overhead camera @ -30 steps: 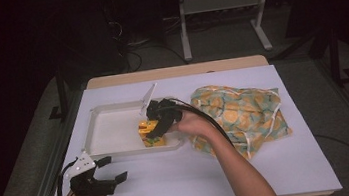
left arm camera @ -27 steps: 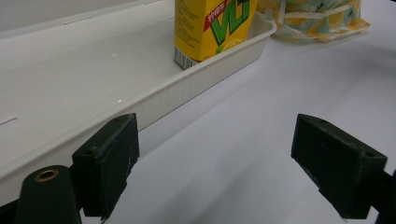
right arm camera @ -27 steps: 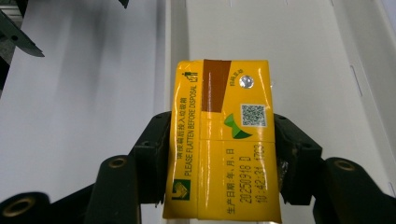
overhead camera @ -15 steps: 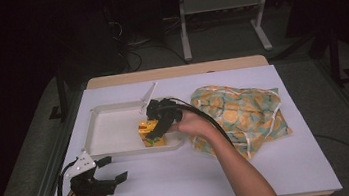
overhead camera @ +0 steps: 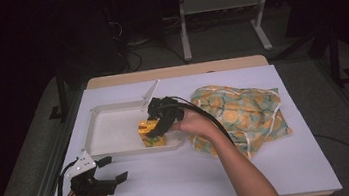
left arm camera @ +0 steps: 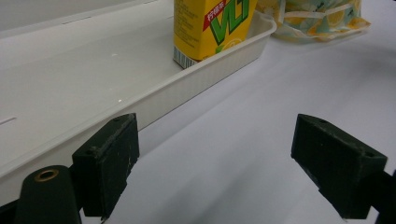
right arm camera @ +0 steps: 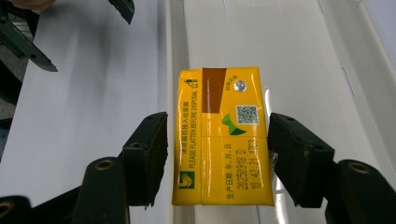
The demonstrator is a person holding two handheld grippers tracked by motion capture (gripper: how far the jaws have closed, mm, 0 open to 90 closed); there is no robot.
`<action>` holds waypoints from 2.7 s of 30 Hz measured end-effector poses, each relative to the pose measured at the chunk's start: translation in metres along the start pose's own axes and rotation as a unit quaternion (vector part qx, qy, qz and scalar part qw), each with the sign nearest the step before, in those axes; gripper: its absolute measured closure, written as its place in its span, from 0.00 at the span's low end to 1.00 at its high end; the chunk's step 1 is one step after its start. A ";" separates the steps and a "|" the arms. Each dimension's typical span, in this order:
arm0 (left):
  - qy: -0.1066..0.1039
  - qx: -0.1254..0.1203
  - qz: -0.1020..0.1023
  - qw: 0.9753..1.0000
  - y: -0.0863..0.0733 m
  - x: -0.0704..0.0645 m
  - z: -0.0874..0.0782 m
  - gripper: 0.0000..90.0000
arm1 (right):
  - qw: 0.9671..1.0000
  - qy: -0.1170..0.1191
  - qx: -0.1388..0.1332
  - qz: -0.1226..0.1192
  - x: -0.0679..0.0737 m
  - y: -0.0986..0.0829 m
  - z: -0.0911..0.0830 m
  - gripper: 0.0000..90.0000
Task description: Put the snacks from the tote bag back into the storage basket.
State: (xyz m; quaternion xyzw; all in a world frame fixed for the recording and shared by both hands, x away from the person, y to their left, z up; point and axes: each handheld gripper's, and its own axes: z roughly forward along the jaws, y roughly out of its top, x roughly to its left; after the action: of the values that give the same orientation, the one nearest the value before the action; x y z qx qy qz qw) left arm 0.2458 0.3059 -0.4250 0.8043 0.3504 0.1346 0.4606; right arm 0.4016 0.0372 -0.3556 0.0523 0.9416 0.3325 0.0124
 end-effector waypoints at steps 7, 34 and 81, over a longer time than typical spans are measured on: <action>-0.001 0.000 0.000 1.000 0.000 0.000 0.000 0.16 | 1.000 -0.005 -0.006 0.002 -0.001 0.000 -0.005 0.42; -0.001 -0.002 -0.007 1.000 -0.001 -0.001 0.002 0.16 | 0.999 -0.017 -0.038 0.015 0.002 -0.007 -0.036 0.42; 0.001 0.007 -0.007 1.000 -0.002 0.002 0.005 0.16 | 0.990 -0.076 -0.058 0.104 0.014 -0.098 -0.100 0.39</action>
State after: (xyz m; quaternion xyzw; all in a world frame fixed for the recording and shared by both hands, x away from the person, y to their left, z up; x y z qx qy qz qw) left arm 0.2491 0.3048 -0.4295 0.8048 0.3577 0.1298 0.4555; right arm 0.3726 -0.0995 -0.3391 0.1739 0.9067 0.3808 0.0519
